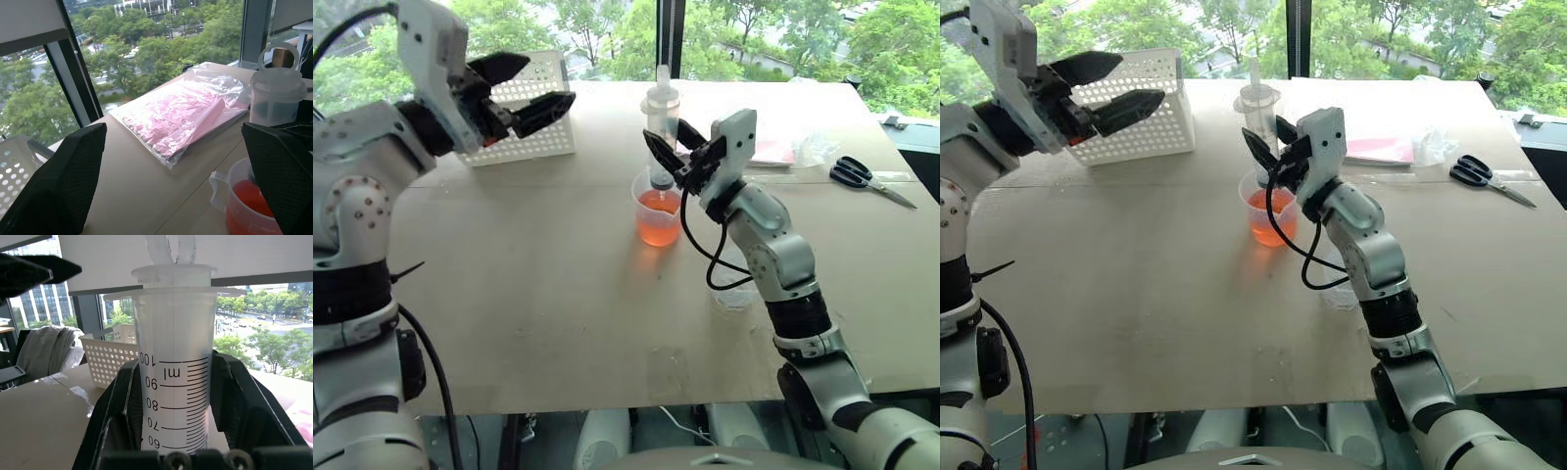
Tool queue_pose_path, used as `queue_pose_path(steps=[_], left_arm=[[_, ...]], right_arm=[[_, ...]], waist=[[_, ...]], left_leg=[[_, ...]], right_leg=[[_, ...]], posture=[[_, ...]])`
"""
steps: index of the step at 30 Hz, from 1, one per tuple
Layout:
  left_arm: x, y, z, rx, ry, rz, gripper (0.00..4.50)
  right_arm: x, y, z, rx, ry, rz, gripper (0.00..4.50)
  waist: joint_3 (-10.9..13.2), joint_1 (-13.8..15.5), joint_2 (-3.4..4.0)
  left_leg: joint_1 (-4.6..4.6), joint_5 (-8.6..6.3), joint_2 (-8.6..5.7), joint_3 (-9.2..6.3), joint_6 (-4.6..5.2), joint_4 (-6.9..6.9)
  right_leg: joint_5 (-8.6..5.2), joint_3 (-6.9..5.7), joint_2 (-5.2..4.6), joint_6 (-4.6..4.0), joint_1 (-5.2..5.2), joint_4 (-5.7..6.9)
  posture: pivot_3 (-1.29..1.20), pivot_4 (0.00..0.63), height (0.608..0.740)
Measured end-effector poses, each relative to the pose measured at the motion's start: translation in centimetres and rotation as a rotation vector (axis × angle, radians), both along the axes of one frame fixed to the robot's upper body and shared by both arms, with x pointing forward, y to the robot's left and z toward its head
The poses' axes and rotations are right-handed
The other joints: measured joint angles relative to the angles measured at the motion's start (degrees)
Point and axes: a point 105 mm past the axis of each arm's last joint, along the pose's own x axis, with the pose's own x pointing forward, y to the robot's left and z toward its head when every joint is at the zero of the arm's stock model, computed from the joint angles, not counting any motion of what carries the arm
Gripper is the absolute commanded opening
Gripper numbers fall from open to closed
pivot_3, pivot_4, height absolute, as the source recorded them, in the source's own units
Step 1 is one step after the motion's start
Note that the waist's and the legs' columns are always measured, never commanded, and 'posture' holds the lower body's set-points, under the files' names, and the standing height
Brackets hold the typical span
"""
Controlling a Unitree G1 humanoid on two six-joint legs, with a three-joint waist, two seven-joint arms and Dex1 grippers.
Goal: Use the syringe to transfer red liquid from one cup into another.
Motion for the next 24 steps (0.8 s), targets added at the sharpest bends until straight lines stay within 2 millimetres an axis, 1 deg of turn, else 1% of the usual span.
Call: queue_pose_path(steps=[1, 2, 7, 11, 13, 15, 18, 24], left_arm=[[0.2, -0.3, 0.7, 0.024, -0.017, -0.010, 4.50], [0.3, -0.5, 0.9, 0.040, -0.021, -0.019, 4.50], [1.7, -2.6, 1.4, 0.148, -0.020, -0.091, 4.50], [3.2, -3.7, 0.0, 0.218, 0.002, -0.133, 4.50], [3.9, -3.9, -0.8, 0.246, 0.022, -0.141, 4.50], [4.5, -4.0, -1.1, 0.270, 0.031, -0.142, 4.50], [4.9, -4.3, -1.5, 0.287, 0.035, -0.163, 4.50], [5.6, -5.7, -2.3, 0.305, 0.033, -0.221, 4.50]], right_arm=[[0.0, 0.4, -0.2, 0.003, -0.010, 0.000, 1.47], [0.0, 0.6, -0.4, 0.003, -0.010, -0.001, 1.47], [0.5, 1.2, -2.2, 0.020, 0.056, -0.025, 1.47], [0.7, 1.2, -2.4, 0.034, 0.083, -0.052, 1.46], [0.8, 1.1, -2.6, 0.029, 0.087, -0.063, 1.46], [0.8, 1.0, -2.7, 0.027, 0.088, -0.070, 1.46], [0.7, 0.9, -2.8, 0.018, 0.082, -0.074, 1.46], [0.3, 1.0, -3.2, -0.005, 0.083, -0.061, 1.46]], waist=[[0.00, -0.10, -0.01], [0.00, -0.14, 0.00], [-0.02, -0.04, -0.03], [-0.02, -0.39, -0.04], [-0.02, -0.50, -0.04], [-0.03, -0.52, -0.05], [-0.03, -0.50, -0.05], [-0.06, -0.44, -0.09]], left_leg=[[0.02, 0.00, 0.00, -0.01, 0.00, 0.01], [0.03, 0.00, 0.00, 0.00, -0.01, 0.01], [0.03, 0.02, -0.01, 0.01, -0.02, 0.03], [0.06, 0.02, 0.00, 0.04, -0.02, 0.05], [0.06, 0.02, 0.02, 0.01, -0.01, 0.05], [0.07, 0.02, 0.03, 0.01, -0.01, 0.05], [0.07, 0.02, 0.04, 0.02, -0.01, 0.06], [0.06, 0.02, 0.03, 0.05, 0.00, 0.12]], right_leg=[[0.00, 0.00, 0.01, 0.00, 0.01, 0.05], [0.00, 0.01, 0.01, 0.00, 0.01, 0.05], [0.00, 0.01, 0.02, 0.00, 0.02, 0.06], [0.00, 0.06, 0.02, 0.00, 0.02, 0.13], [0.00, 0.05, 0.05, 0.00, 0.01, 0.15], [0.00, 0.05, 0.08, 0.00, 0.01, 0.16], [0.00, 0.07, 0.08, 0.00, 0.01, 0.16], [0.00, 0.09, 0.05, 0.01, 0.02, 0.16]], posture=[[0.00, 0.150, 0.740], [0.00, 0.150, 0.740], [0.00, 0.150, 0.740], [0.00, 0.150, 0.740], [0.00, 0.150, 0.740], [0.00, 0.150, 0.740], [0.00, 0.150, 0.740], [0.00, 0.150, 0.740]])
